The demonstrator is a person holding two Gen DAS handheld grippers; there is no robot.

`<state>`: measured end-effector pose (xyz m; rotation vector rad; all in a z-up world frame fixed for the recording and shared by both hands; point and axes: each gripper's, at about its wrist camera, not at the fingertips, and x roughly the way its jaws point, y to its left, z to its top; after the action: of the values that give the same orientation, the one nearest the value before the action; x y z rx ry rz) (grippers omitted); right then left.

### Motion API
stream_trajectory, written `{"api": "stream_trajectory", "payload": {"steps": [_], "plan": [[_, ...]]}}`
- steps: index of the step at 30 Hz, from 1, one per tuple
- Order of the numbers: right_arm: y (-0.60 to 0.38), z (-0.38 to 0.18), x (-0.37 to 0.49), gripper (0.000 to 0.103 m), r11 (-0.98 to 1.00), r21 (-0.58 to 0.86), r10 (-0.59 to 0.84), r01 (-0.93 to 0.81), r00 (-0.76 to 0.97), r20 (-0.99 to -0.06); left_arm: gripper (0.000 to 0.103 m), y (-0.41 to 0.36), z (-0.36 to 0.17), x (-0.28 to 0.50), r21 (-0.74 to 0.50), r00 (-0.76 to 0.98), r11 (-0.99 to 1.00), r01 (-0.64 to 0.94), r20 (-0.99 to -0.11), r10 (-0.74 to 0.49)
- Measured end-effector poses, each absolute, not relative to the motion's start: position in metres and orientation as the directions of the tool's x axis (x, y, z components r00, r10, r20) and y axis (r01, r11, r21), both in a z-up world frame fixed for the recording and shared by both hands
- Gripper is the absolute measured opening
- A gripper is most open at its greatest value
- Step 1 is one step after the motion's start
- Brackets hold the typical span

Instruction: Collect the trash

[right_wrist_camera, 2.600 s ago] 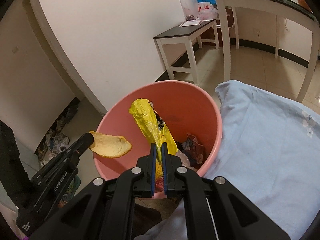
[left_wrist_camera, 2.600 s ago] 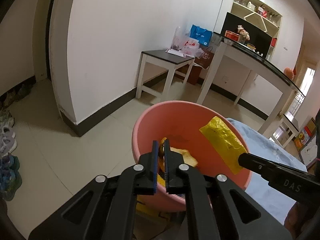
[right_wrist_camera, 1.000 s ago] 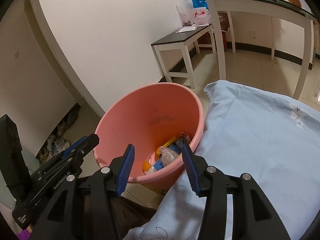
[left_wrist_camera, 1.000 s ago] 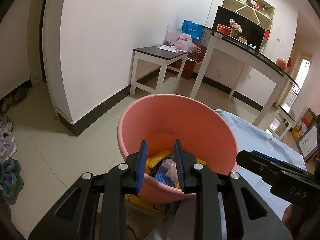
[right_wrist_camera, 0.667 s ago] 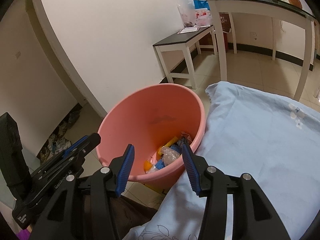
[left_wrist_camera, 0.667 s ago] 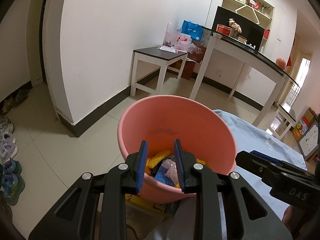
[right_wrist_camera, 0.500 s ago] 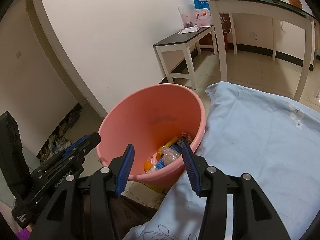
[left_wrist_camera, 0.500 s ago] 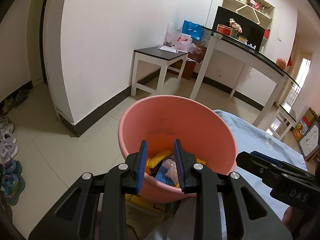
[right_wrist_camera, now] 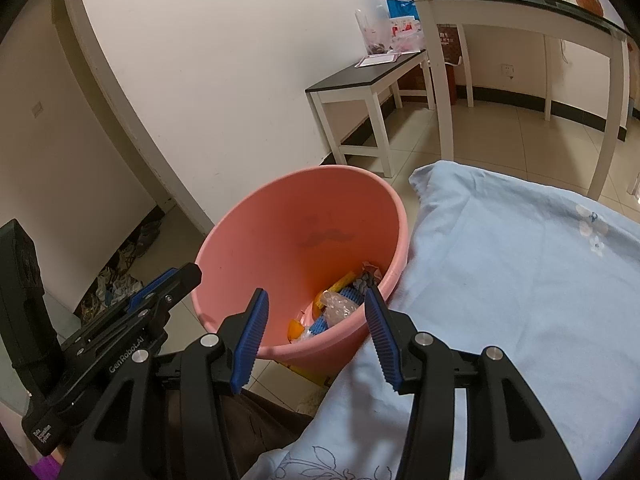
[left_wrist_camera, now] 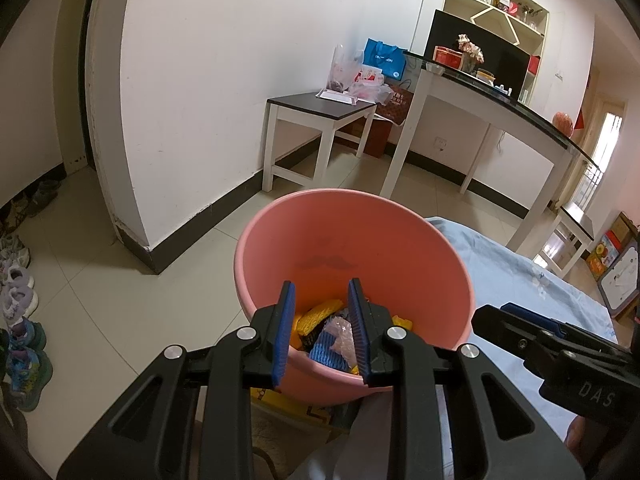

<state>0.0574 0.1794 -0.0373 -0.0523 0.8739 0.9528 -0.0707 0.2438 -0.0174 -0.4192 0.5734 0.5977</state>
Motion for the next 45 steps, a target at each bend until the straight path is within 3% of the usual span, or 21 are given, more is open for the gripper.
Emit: {"api": "stream_trajectory", "payload": {"steps": [21, 34, 45], "plan": [[0.167, -0.032, 0.038, 0.053, 0.621, 0.237, 0.675, -0.747, 0.355, -0.647, 0.027, 0.240, -0.017, -0.077, -0.187, 0.674, 0.753, -0.631, -0.613, 0.413], [0.159, -0.019, 0.010, 0.058, 0.645, 0.099, 0.658, -0.758, 0.485, -0.576, 0.027, 0.236, -0.010, -0.085, -0.178, 0.683, 0.766, -0.618, -0.604, 0.410], [0.145, -0.014, 0.000, 0.058, 0.651, 0.067, 0.660, -0.756, 0.520, -0.541, 0.027, 0.226, -0.002, -0.096, -0.169, 0.692, 0.777, -0.606, -0.593, 0.412]]}}
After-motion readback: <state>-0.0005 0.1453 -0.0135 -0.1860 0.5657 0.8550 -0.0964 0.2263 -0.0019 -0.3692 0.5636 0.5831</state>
